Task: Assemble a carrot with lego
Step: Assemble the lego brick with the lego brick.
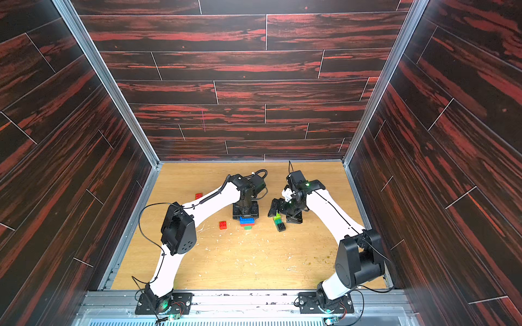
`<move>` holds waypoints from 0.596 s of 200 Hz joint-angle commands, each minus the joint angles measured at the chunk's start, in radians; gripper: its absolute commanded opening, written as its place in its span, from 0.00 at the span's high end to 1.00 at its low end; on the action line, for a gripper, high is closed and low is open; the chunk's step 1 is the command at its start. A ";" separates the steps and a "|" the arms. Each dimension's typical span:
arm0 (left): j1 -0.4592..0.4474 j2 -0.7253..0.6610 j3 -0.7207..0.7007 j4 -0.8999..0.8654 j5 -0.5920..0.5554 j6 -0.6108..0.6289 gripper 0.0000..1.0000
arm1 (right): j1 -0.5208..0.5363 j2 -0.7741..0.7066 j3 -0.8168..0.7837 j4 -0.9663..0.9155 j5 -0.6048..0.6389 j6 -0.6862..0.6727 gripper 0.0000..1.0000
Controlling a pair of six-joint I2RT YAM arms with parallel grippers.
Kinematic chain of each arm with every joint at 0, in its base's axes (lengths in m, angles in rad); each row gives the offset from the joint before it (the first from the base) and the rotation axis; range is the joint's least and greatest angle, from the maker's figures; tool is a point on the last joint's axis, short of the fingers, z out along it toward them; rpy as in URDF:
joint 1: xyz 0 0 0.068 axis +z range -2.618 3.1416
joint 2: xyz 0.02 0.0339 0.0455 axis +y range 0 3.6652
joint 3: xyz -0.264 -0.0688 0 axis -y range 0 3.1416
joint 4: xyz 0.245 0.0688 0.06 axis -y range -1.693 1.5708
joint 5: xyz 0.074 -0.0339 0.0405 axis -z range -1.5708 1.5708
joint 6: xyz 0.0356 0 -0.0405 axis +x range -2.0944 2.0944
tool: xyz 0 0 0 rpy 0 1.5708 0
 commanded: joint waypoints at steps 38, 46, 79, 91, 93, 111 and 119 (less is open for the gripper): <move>-0.001 -0.033 -0.049 0.019 -0.030 -0.044 0.63 | -0.011 -0.018 -0.001 -0.010 -0.012 -0.016 0.08; 0.001 -0.037 -0.051 0.019 -0.033 -0.044 0.63 | -0.012 -0.018 0.001 -0.010 -0.012 -0.018 0.08; 0.007 -0.050 -0.070 0.036 -0.038 -0.043 0.63 | -0.014 -0.017 0.002 -0.010 -0.015 -0.019 0.08; 0.010 -0.055 -0.080 0.046 -0.037 -0.043 0.63 | -0.015 -0.017 0.001 -0.012 -0.015 -0.021 0.08; 0.011 -0.056 -0.083 0.048 -0.037 -0.043 0.63 | -0.015 -0.017 0.002 -0.013 -0.015 -0.021 0.08; 0.016 -0.060 -0.096 0.061 -0.032 -0.044 0.63 | -0.015 -0.015 0.001 -0.011 -0.015 -0.023 0.08; 0.018 -0.059 -0.100 0.066 -0.027 -0.044 0.63 | -0.015 -0.015 0.001 -0.014 -0.015 -0.022 0.08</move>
